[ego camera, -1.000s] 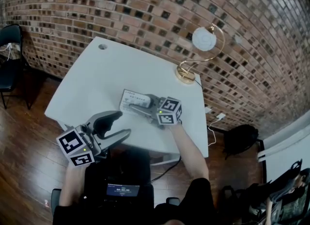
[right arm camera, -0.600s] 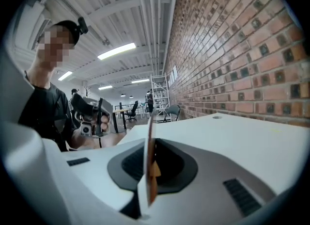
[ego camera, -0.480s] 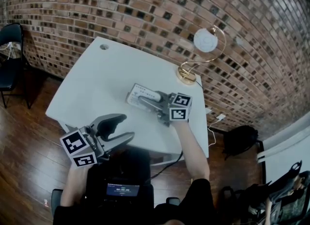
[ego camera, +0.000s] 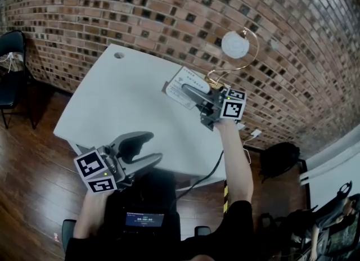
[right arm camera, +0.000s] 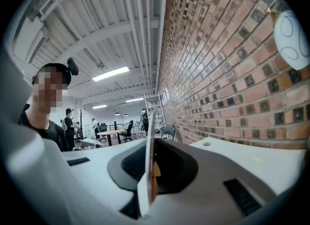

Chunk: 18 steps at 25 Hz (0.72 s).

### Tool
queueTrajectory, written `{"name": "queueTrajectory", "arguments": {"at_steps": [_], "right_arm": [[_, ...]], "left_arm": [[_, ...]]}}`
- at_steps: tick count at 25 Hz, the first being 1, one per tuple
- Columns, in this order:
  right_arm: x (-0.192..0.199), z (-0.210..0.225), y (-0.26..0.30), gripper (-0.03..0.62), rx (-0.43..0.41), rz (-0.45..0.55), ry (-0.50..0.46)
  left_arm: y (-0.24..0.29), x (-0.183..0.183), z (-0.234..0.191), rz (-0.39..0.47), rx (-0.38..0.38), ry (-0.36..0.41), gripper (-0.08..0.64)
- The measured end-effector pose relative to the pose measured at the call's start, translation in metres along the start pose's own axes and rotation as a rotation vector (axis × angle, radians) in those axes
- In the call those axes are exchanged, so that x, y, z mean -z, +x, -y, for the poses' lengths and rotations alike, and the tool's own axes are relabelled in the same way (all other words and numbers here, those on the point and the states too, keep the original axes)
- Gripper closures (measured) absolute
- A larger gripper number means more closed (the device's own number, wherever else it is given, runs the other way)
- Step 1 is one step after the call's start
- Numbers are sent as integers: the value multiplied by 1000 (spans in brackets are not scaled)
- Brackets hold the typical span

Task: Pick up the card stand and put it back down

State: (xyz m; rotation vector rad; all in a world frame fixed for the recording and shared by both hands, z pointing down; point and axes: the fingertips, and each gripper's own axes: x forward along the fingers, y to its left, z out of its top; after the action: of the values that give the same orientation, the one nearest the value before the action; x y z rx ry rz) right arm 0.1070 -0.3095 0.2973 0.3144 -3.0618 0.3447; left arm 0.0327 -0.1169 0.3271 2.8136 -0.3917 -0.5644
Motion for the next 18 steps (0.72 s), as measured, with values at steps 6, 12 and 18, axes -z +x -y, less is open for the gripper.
{"name": "queueTrajectory", "arguments": {"at_steps": [6, 12, 18], "right_arm": [[0, -30, 7, 566, -5, -44, -11], [13, -48, 25, 566, -50, -69, -17], [16, -29, 39, 566, -92, -88, -20]], "left_arm": [[-4, -12, 14, 68, 44, -20, 318], [-9, -11, 9, 77, 63, -33, 318], [0, -19, -14, 97, 46, 2, 319]]}}
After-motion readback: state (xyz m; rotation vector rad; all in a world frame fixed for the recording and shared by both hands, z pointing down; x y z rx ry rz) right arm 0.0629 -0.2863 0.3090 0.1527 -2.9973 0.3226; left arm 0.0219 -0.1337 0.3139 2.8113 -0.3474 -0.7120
